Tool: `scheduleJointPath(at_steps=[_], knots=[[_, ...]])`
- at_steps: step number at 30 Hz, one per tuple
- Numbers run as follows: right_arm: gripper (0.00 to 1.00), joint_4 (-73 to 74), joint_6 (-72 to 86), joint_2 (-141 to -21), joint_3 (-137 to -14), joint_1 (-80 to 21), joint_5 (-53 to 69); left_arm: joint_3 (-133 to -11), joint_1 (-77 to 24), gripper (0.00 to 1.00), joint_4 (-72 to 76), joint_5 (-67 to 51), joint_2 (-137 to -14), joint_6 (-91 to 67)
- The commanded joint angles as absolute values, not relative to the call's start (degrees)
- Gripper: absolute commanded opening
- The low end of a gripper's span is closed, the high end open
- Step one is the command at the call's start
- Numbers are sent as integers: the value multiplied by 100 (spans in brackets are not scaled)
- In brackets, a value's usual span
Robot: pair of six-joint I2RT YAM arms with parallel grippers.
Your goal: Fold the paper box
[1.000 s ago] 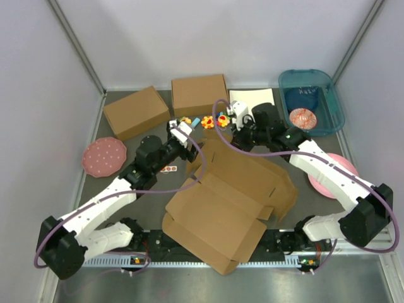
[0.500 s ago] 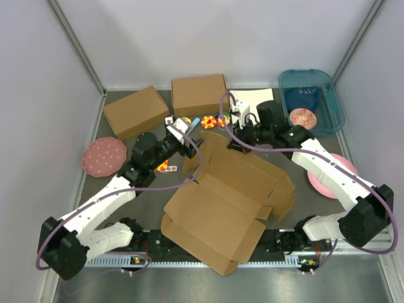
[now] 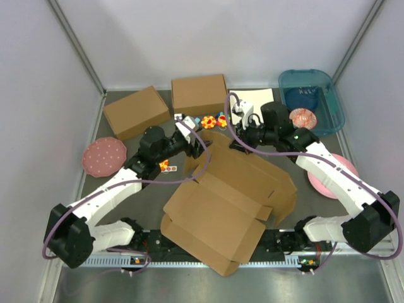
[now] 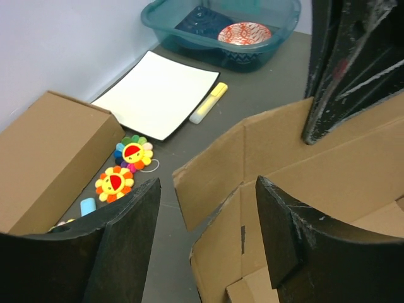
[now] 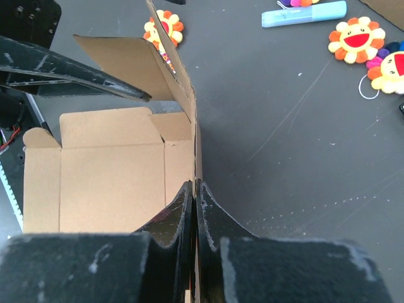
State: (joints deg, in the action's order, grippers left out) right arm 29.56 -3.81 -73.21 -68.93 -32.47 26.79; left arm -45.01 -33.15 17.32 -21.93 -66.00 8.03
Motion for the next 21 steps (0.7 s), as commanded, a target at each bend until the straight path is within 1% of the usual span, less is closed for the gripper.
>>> scheduleJointPath(at_steps=[1,2,5,11,16,21], knots=[[0,2698,-369,-7207,-6917,-3208,2610,-4615,-3313,66,1986,-2680,-6303,598],[0,2690,-360,-7224,-6926,-3217,2602,-4597,-3322,63,1995,-2742,-6258,563],[0,2663,-343,-7260,-6952,-3208,2540,-4544,-3384,60,1978,-2918,-6188,396],[0,2646,-290,-7321,-6987,-3217,2496,-4360,-3638,58,2039,-3032,-6196,281],[0,2637,-246,-7365,-6987,-3217,2522,-4280,-3858,53,2109,-3076,-6398,141],[0,2628,-220,-7365,-6970,-3226,2496,-4192,-4174,52,2267,-2954,-6618,97]])
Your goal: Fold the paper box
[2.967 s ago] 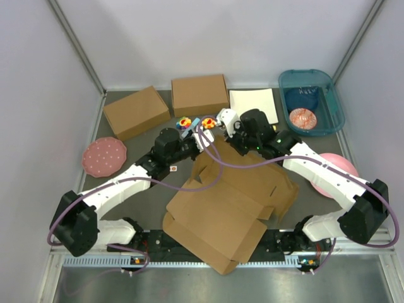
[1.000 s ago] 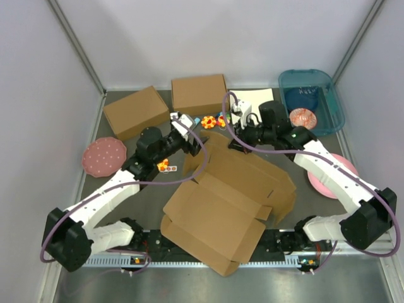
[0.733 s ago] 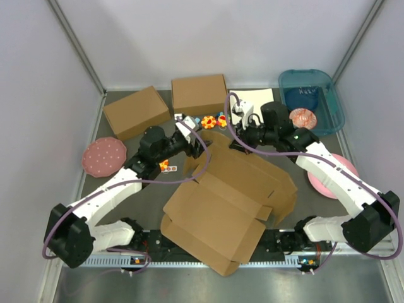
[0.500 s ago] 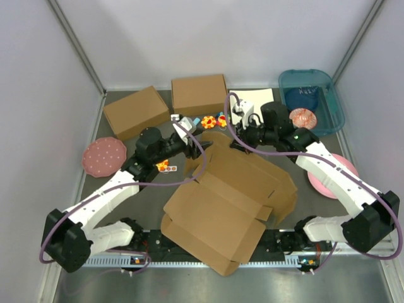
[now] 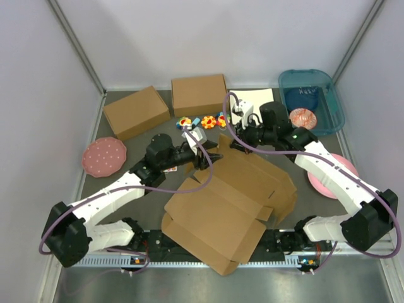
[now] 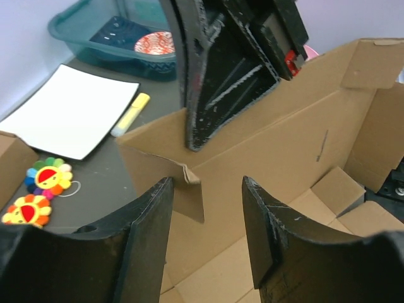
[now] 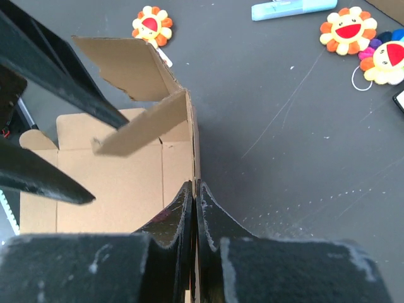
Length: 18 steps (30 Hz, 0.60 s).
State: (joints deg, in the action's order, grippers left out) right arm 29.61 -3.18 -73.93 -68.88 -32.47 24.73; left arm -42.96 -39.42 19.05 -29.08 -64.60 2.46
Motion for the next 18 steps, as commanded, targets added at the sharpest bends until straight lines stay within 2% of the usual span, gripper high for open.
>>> scheduleJointPath(at_steps=[1,18], knots=[[0,2637,-220,-7357,-6970,-3234,2487,-4192,-4218,52,2337,-2936,-6696,88],[0,2716,-264,-7400,-6873,-3761,2066,-4570,-4430,55,3533,-2461,-7830,-448]])
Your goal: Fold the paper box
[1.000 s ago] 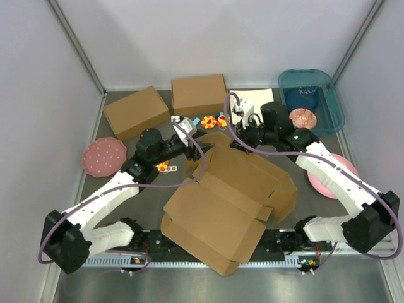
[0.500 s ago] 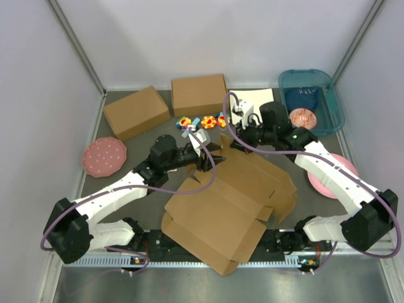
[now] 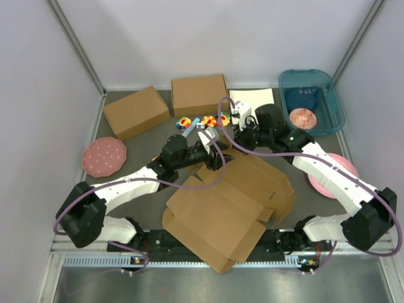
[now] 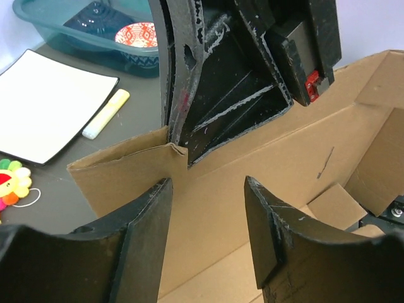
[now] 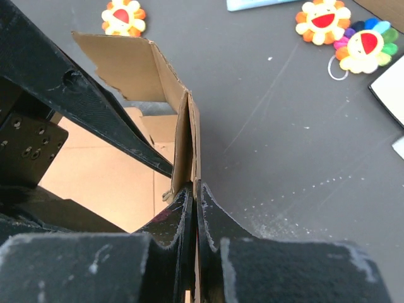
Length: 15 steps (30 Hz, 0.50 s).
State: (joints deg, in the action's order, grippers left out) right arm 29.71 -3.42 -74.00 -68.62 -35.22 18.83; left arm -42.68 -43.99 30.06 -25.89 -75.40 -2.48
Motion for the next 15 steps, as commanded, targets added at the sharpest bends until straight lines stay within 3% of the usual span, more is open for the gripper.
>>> scheduleJointPath(at_steps=[1,4,8,15], knots=[[0,2716,-255,-7409,-6864,-3779,2057,-4596,-4430,55,3559,-2435,-7935,-457],[0,2733,-246,-7392,-6864,-3823,1995,-4623,-4438,56,3568,-2233,-7954,-405],[0,2795,-272,-7348,-6882,-3832,1881,-4246,-4430,64,3507,-1829,-7454,-46],[0,2962,-439,-7330,-7022,-3832,1714,-3394,-4438,73,2558,-671,-5486,510]])
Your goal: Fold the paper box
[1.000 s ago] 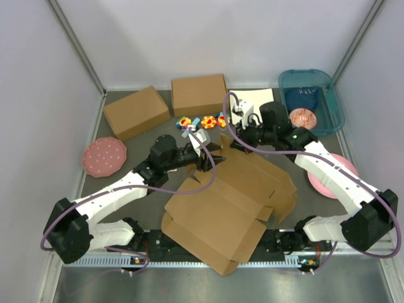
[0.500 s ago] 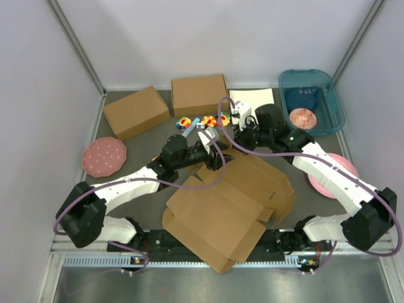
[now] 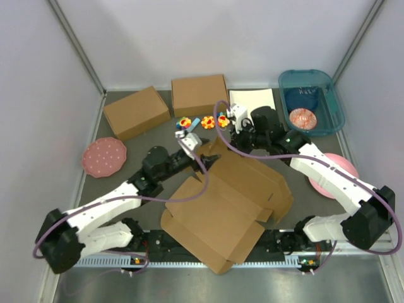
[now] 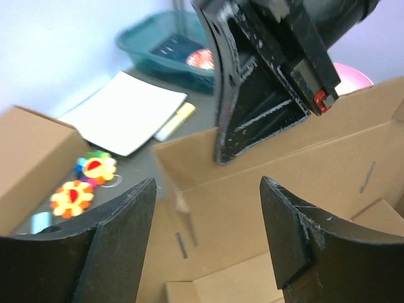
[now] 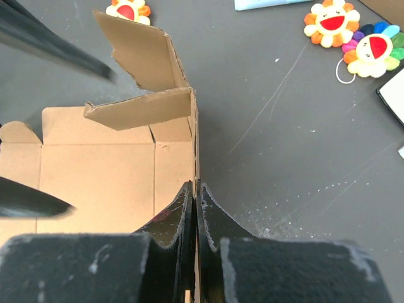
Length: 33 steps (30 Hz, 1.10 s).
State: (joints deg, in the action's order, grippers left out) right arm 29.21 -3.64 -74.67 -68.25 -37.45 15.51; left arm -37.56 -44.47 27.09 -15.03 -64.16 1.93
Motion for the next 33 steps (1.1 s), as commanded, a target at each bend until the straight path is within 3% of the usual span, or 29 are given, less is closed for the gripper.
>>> scheduleJointPath(at_steps=[1,5,8,12,16,20,25,33], knots=[[0,2971,-448,-7339,-7022,-3823,1696,-3306,-4430,73,2445,-607,-5319,510],[0,2988,-457,-7321,-7014,-3823,1653,-3024,-4430,71,1953,-431,-4660,282],[0,2979,-475,-7304,-6952,-3823,1591,-2892,-4430,63,1479,-168,-4614,-630],[0,2953,-440,-7269,-6917,-3823,1547,-2480,-4438,45,1336,386,-4790,-1949],[0,2927,-413,-7225,-6900,-3832,1503,-2329,-4438,21,1275,676,-5202,-2705],[0,2909,-404,-7137,-6838,-3832,1477,-2487,-4447,10,800,1054,-5528,-3075],[0,2865,-396,-7075,-6776,-3832,1459,-2338,-4456,8,756,1766,-5660,-3585],[0,2856,-378,-7084,-6794,-3832,1494,-2663,-4465,15,922,1740,-6635,-3841]])
